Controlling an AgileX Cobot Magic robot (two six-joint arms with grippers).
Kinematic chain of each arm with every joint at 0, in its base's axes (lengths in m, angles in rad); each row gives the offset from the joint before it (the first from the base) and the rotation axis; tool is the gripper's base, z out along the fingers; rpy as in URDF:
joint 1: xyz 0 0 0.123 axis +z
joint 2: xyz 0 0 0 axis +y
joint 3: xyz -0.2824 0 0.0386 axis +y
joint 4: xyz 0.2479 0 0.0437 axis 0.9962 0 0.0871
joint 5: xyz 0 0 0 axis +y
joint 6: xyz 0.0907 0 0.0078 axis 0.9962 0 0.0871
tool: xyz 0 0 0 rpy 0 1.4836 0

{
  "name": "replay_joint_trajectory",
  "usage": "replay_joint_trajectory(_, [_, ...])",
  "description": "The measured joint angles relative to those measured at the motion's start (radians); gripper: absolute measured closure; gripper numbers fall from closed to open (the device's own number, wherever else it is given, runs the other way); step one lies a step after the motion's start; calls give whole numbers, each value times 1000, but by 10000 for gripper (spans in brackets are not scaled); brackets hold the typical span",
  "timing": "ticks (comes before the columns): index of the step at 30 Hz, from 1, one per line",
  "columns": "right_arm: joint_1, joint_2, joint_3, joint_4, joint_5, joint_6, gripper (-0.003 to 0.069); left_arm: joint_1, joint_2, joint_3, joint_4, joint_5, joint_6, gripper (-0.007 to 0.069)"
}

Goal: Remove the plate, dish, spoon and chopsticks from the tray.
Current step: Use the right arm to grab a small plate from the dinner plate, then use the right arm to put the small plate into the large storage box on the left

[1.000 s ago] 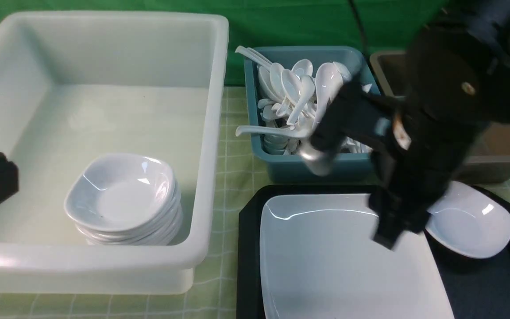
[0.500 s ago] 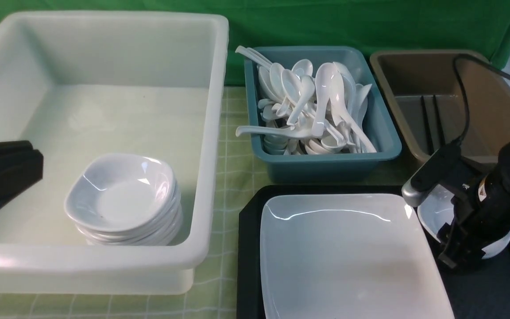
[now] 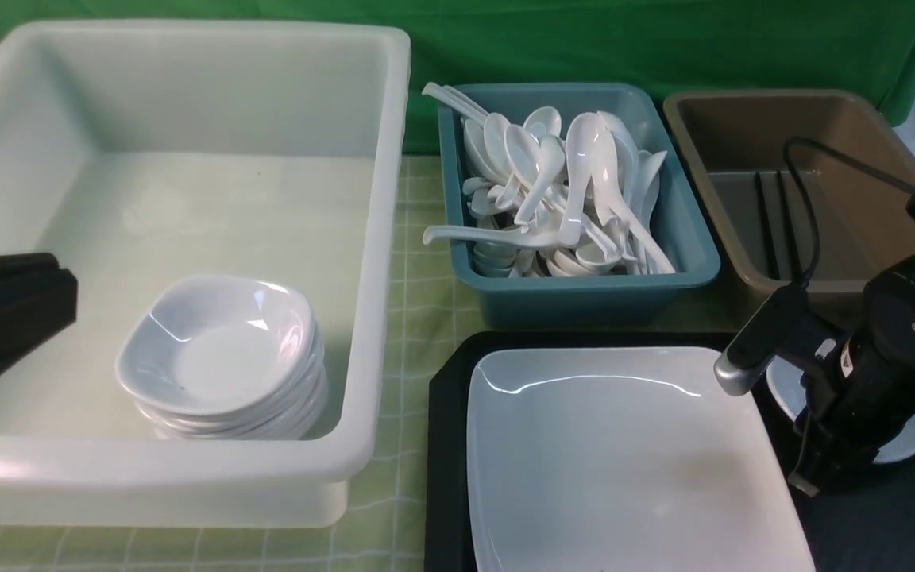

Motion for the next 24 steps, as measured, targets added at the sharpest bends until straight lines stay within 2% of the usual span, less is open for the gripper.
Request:
replay_joint_trajectory(4, [85, -88, -67, 7, 160, 89, 590, 0, 0, 0, 0, 1, 0, 601])
replay_joint_trajectory(7, [167, -163, -144, 27, 294, 192, 601, 0, 0, 0, 6, 1, 0, 601])
replay_joint_trajectory(10, [269, -226, -236, 54, 349, 250, 601, 0, 0, 0, 8, 1, 1, 601])
replay_joint_trajectory(11, [362, -253, -334, 95, 362, 269, 603, 0, 0, 0, 11, 1, 2, 601])
replay_joint_trajectory(15, [638, -216, -547, 151, 289, 257, 604, 0, -39, 0, 55, 35, -42, 601])
replay_joint_trajectory(16, [638, -216, -557, 153, 289, 255, 604, 0, -47, 0, 65, 42, -48, 601])
replay_joint_trajectory(18, [743, -120, -664, 168, 211, 225, 604, 0, -101, 0, 120, 91, -129, 601])
replay_joint_trajectory(20, [791, -20, -748, 173, 164, 204, 604, 0, -159, 0, 153, 140, -169, 601])
replay_joint_trajectory(24, [816, 157, -878, 173, 122, 167, 604, 0, -245, 0, 172, 222, -198, 601])
